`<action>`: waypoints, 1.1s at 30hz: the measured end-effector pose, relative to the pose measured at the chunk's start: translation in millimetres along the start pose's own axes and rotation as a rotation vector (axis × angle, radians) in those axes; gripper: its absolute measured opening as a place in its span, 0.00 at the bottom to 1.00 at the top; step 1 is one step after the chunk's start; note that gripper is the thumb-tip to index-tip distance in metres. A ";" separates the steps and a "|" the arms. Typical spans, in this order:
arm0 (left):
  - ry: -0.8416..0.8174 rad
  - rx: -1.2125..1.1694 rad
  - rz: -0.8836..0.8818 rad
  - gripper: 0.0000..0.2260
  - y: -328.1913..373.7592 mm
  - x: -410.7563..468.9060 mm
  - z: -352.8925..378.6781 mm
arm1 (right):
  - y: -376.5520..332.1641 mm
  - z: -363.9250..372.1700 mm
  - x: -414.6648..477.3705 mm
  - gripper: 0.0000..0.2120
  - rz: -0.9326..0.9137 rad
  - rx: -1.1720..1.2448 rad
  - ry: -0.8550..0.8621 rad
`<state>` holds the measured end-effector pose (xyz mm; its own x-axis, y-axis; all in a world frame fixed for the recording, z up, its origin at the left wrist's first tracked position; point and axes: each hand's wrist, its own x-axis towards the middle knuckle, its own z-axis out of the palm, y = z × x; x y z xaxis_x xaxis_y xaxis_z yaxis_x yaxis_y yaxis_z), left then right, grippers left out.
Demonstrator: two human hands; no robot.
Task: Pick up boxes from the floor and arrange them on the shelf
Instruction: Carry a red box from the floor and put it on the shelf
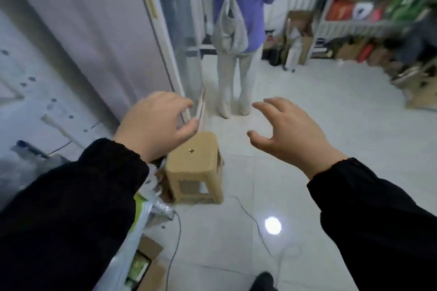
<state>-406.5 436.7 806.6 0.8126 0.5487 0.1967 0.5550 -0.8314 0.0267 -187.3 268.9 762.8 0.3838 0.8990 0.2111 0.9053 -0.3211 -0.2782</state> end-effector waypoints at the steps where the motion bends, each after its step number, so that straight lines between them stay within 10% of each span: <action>1: -0.007 -0.017 0.060 0.27 29.5 28.4 11.9 | 36.8 -7.2 -12.2 0.31 0.085 0.008 0.011; 14: -0.176 -0.215 0.729 0.22 356.7 240.1 132.5 | 308.5 -59.9 -172.2 0.31 0.912 -0.055 0.085; 33: -0.401 -0.323 1.481 0.20 631.2 295.4 198.6 | 329.3 -74.5 -293.0 0.25 1.803 -0.119 0.337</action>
<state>219.3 91.4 686.9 0.6013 -0.7986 -0.0247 -0.7665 -0.5853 0.2645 12.0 -122.4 679.2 0.7901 -0.6087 -0.0725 -0.5999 -0.7434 -0.2958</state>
